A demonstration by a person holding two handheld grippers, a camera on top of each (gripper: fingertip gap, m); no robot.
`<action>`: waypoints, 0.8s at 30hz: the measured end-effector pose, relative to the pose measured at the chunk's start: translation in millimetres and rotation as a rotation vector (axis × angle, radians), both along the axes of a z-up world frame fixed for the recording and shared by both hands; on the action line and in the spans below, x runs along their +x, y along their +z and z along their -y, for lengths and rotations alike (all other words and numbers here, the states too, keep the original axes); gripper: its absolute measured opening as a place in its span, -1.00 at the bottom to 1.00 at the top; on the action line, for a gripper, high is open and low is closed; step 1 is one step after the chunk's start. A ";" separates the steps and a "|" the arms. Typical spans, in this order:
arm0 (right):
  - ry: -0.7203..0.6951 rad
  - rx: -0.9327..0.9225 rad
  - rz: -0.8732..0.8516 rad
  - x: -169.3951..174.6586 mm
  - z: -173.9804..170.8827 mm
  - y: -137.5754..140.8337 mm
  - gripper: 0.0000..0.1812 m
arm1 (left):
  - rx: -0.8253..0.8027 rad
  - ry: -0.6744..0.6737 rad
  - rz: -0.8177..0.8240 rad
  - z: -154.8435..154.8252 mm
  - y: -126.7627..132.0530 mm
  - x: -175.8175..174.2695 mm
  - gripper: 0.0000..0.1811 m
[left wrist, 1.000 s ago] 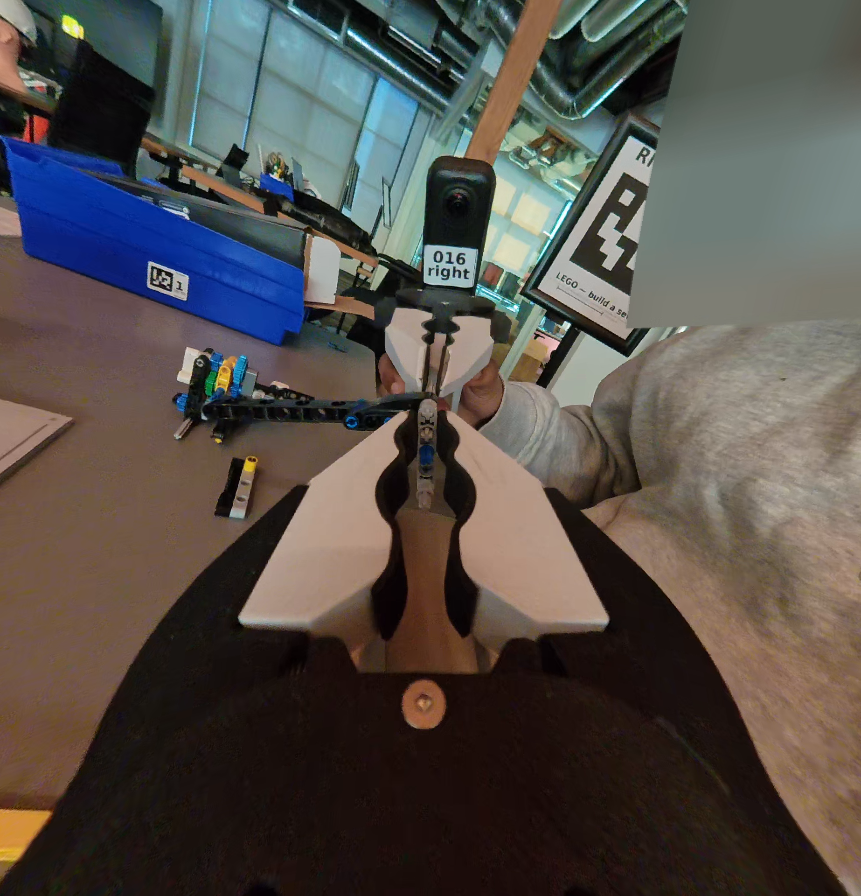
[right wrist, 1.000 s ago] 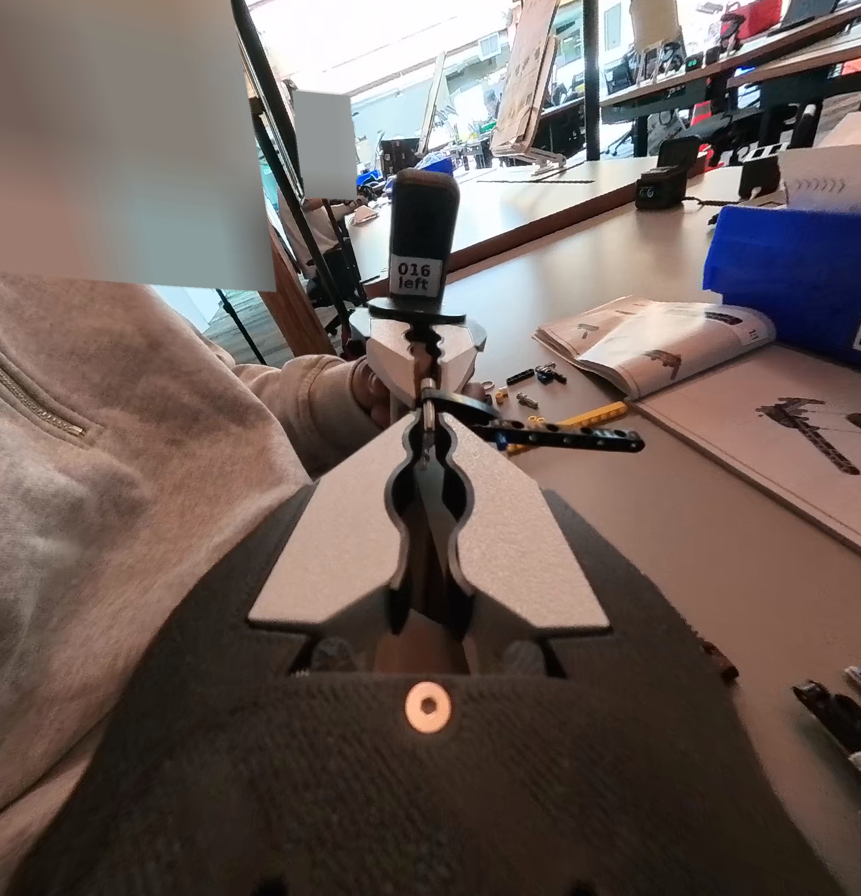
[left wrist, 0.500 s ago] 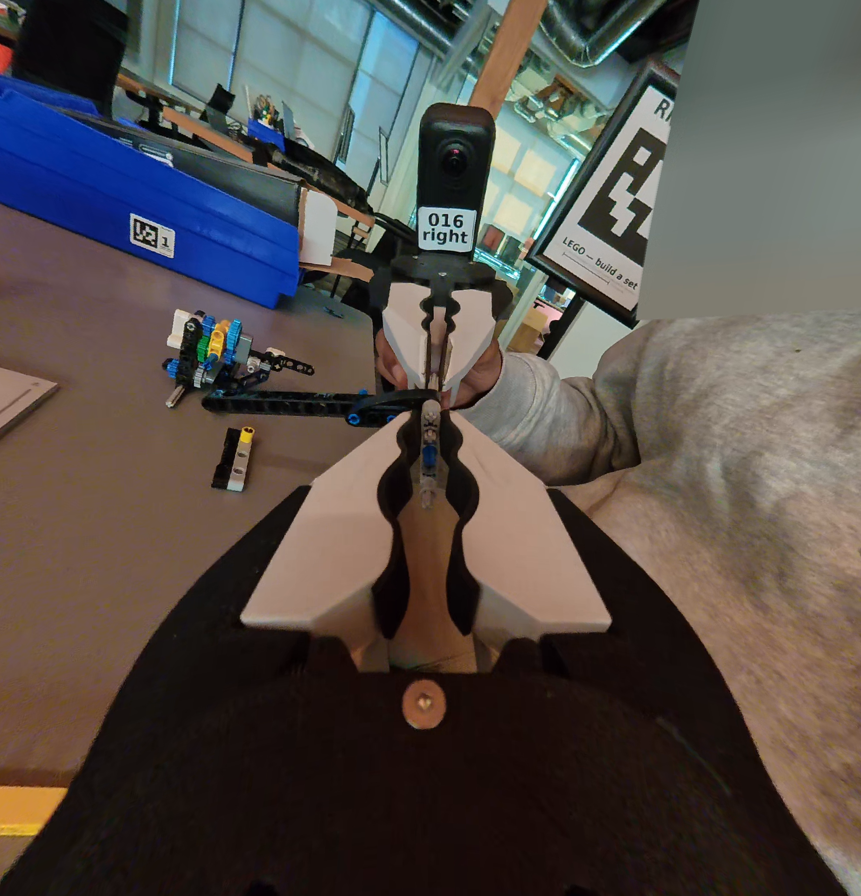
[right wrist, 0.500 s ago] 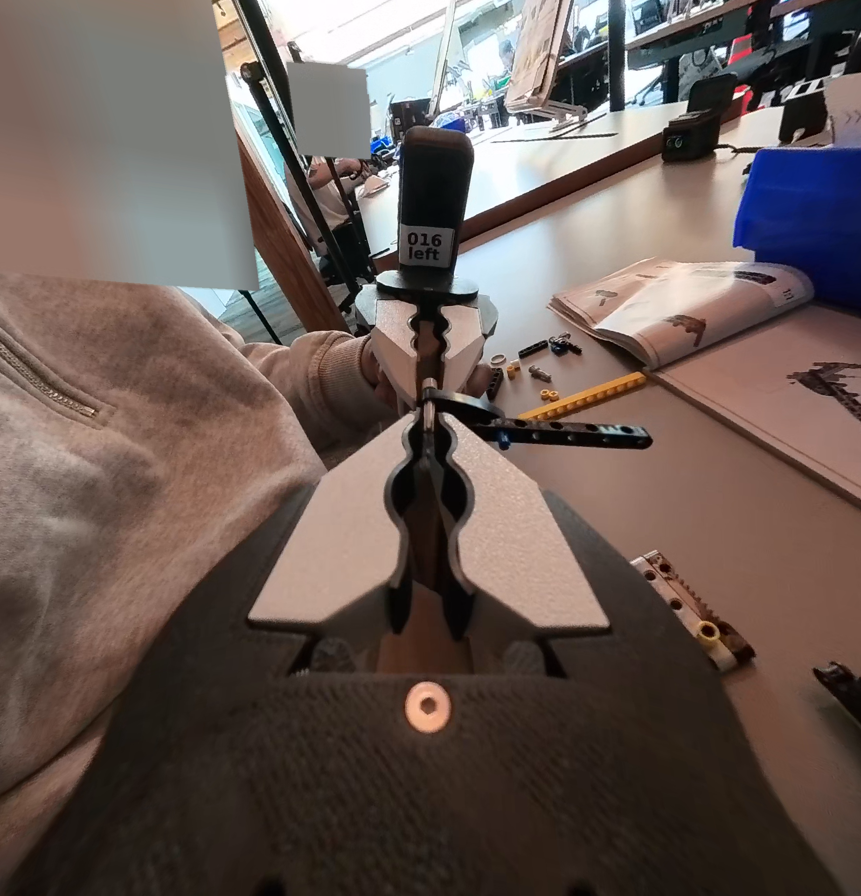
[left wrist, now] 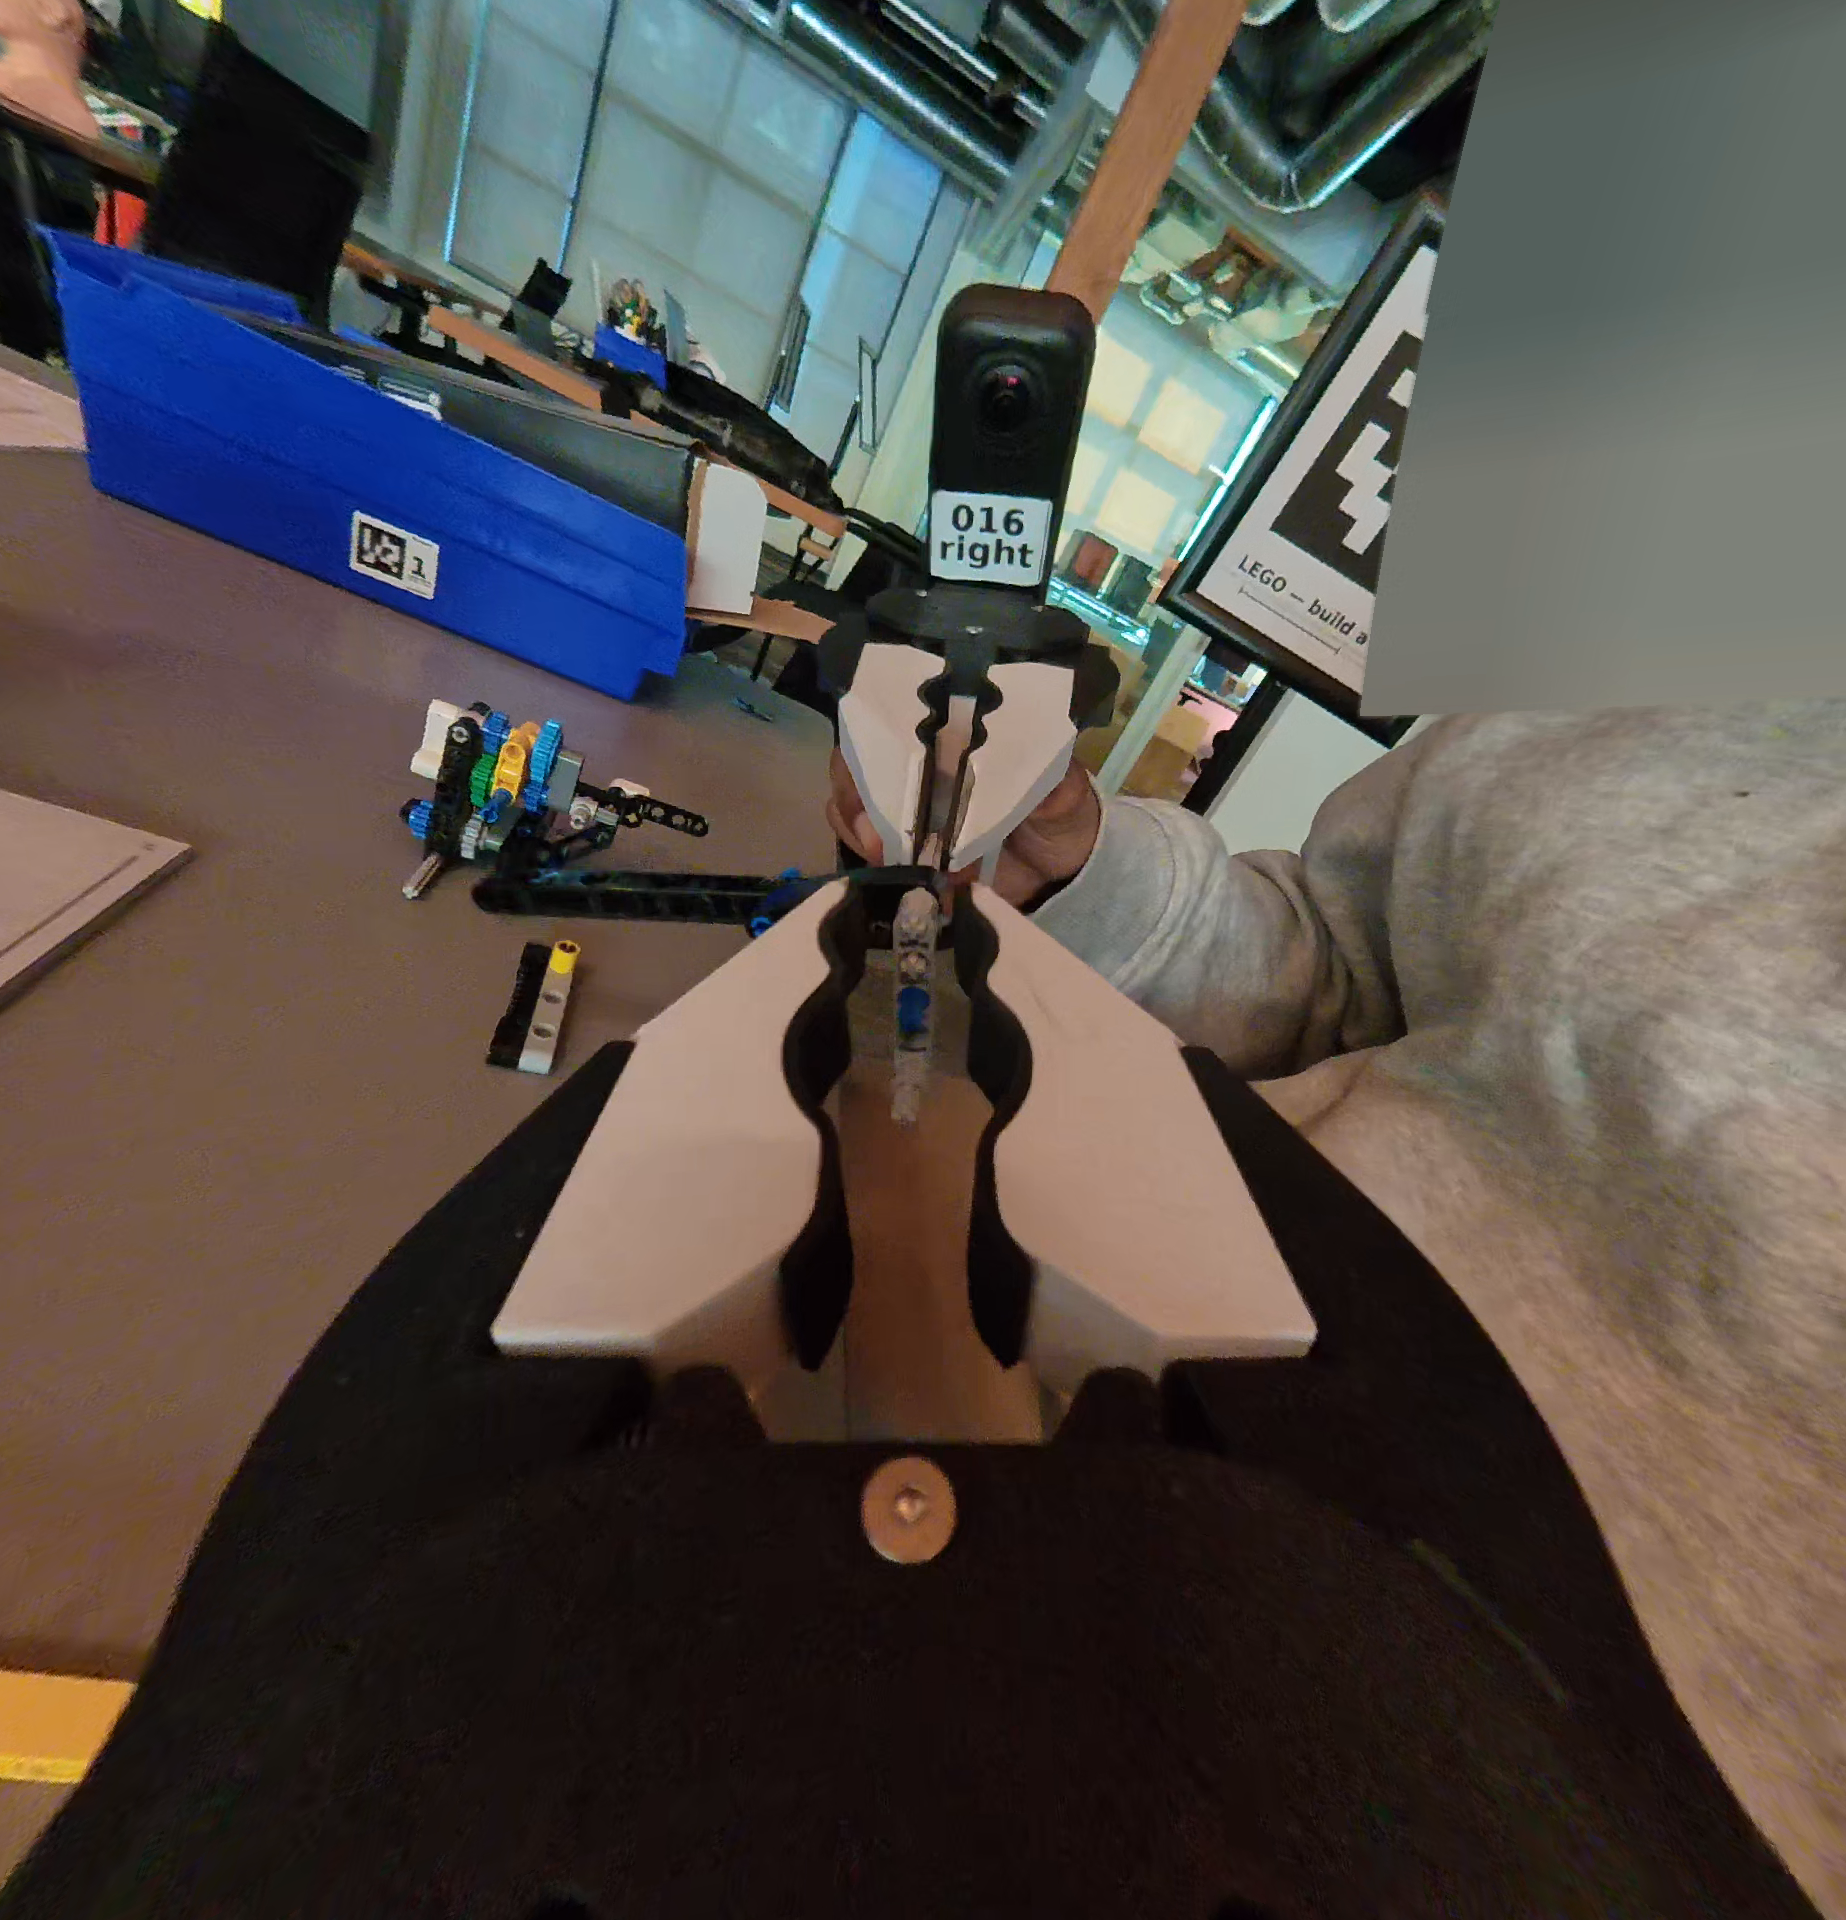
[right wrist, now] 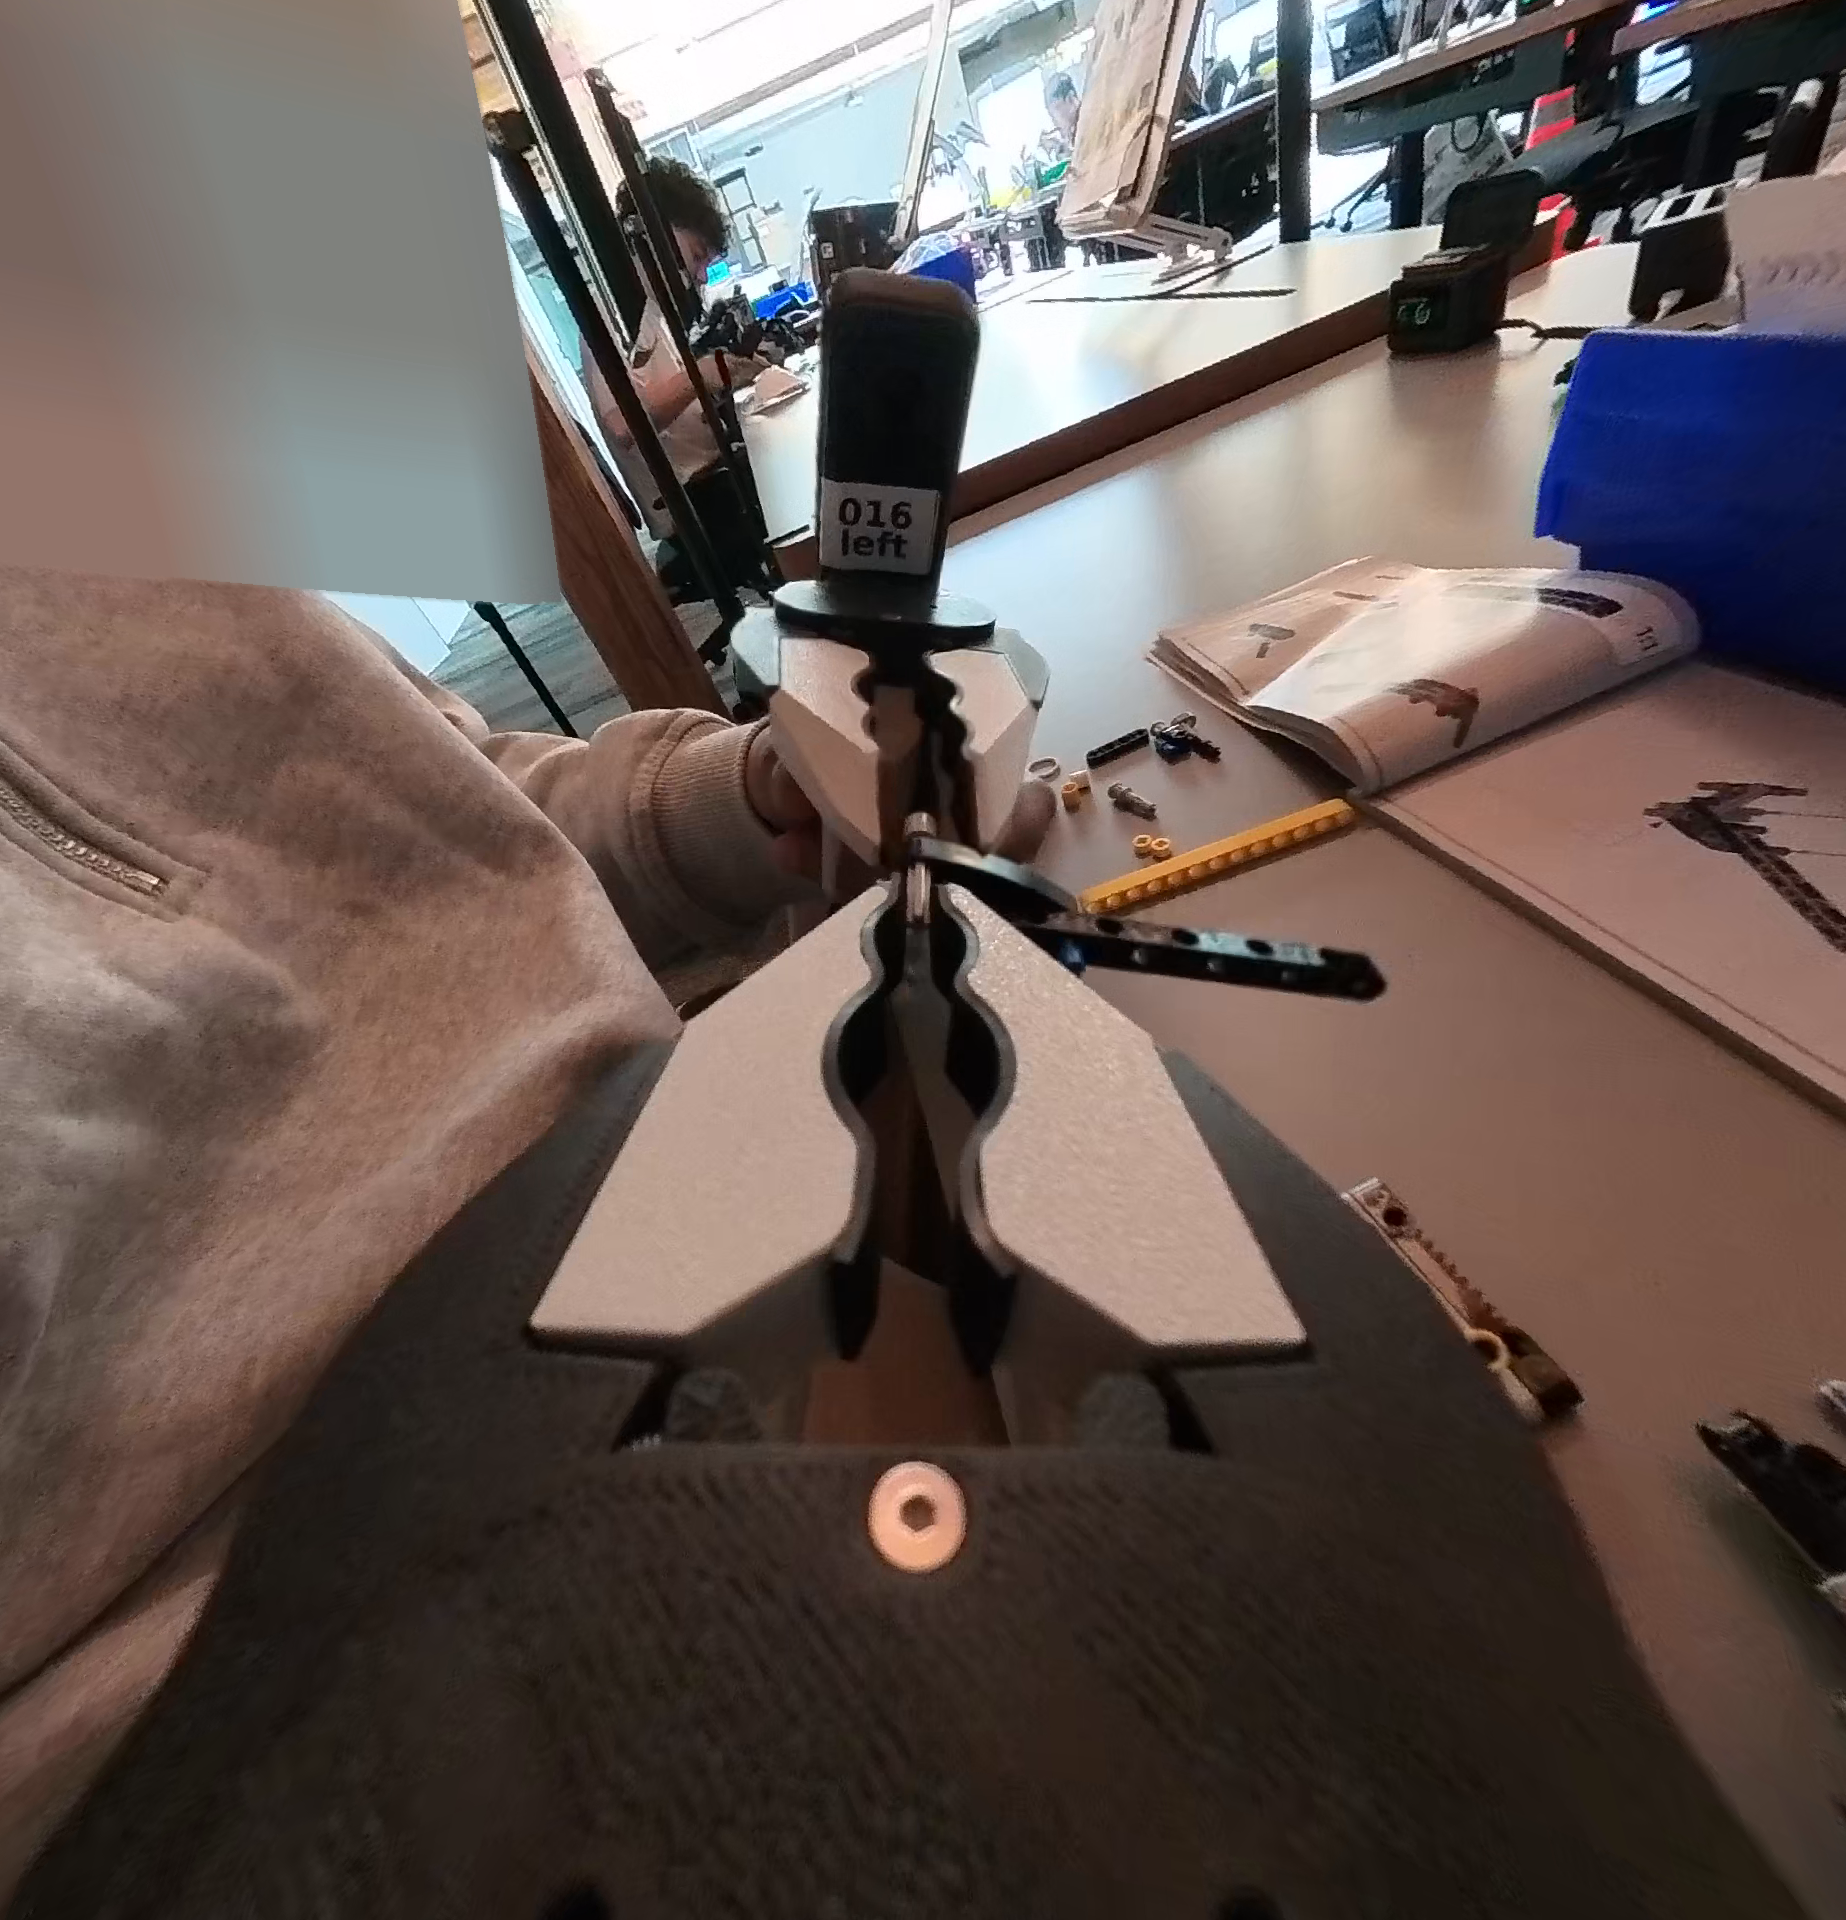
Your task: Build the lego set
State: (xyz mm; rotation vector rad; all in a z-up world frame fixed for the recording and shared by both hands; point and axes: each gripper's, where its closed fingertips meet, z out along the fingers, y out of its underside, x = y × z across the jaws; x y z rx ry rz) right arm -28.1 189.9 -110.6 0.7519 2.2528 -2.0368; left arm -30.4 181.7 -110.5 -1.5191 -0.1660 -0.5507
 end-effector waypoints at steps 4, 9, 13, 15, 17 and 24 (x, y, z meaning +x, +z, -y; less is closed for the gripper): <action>-0.008 0.004 -0.009 -1.0 0.2 0.4 -0.97 | 0.007 -0.012 0.012 2.9 0.9 0.1 -0.87; -0.011 -0.011 -0.014 -1.5 -1.1 2.4 -0.97 | 0.000 -0.030 0.036 4.1 -0.5 0.4 -0.94; -0.007 -0.034 -0.020 -0.8 1.0 5.9 -0.97 | 0.027 -0.049 0.058 6.3 5.0 1.2 -0.98; -0.007 -0.027 -0.026 -0.2 2.3 6.0 -0.97 | 0.028 -0.062 0.071 7.3 5.1 1.9 -0.98; -0.006 -0.015 -0.027 0.6 3.3 4.7 -0.97 | 0.018 -0.071 0.070 7.8 3.6 2.4 -0.97; -0.015 -0.011 -0.015 -1.1 0.8 0.4 -0.97 | -0.002 -0.085 0.132 4.3 -1.4 0.8 -0.97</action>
